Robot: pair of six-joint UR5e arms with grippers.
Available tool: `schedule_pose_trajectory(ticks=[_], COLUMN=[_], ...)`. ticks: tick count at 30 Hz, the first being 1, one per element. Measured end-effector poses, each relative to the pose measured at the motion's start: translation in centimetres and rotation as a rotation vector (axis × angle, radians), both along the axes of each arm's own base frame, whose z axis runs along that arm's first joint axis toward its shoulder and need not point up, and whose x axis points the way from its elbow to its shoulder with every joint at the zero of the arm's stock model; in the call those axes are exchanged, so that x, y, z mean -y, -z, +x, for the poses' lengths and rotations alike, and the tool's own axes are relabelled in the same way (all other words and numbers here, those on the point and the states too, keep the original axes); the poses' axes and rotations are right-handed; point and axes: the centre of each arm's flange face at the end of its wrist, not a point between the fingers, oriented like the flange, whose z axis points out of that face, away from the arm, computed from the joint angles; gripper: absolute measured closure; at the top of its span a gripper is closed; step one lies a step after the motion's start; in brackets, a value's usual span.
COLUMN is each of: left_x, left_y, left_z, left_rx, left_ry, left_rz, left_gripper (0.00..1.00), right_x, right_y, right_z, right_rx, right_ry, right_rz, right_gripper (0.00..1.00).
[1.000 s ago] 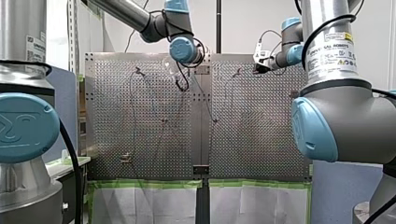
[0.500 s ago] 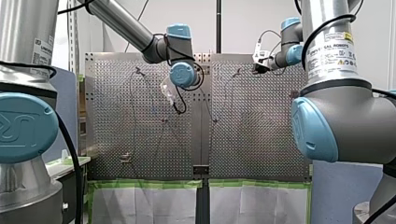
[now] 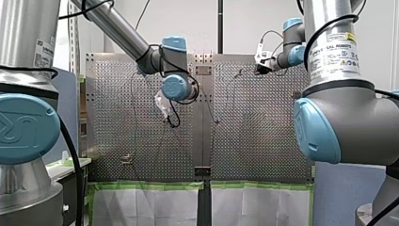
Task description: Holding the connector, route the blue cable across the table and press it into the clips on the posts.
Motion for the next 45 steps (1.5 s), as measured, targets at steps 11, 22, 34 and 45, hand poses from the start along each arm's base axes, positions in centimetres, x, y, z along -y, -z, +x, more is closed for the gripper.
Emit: schedule_pose_trajectory(ticks=[11,22,34,45], left_x=[-2.2,-3.5,-3.5,-3.5], left_y=[3.6,5.6,5.6,5.6], left_z=[-1.9,-3.2,-3.2,-3.2], left_rx=[-0.063,-0.099,-0.099,-0.099], left_ry=[0.000,-0.001,-0.001,-0.001], left_rz=[0.062,0.098,0.098,0.098], left_gripper=[0.01,0.01,0.01,0.01], right_x=[-0.1,-0.2,-0.2,-0.2], right_y=[0.0,0.0,0.0,0.0], right_z=[0.0,0.2,0.2,0.2], right_rx=[-0.004,-0.007,-0.007,-0.007], right_ry=[0.000,-0.003,-0.004,-0.004], right_rz=[0.002,0.002,0.002,0.002], right_gripper=[1.00,1.00,1.00,1.00])
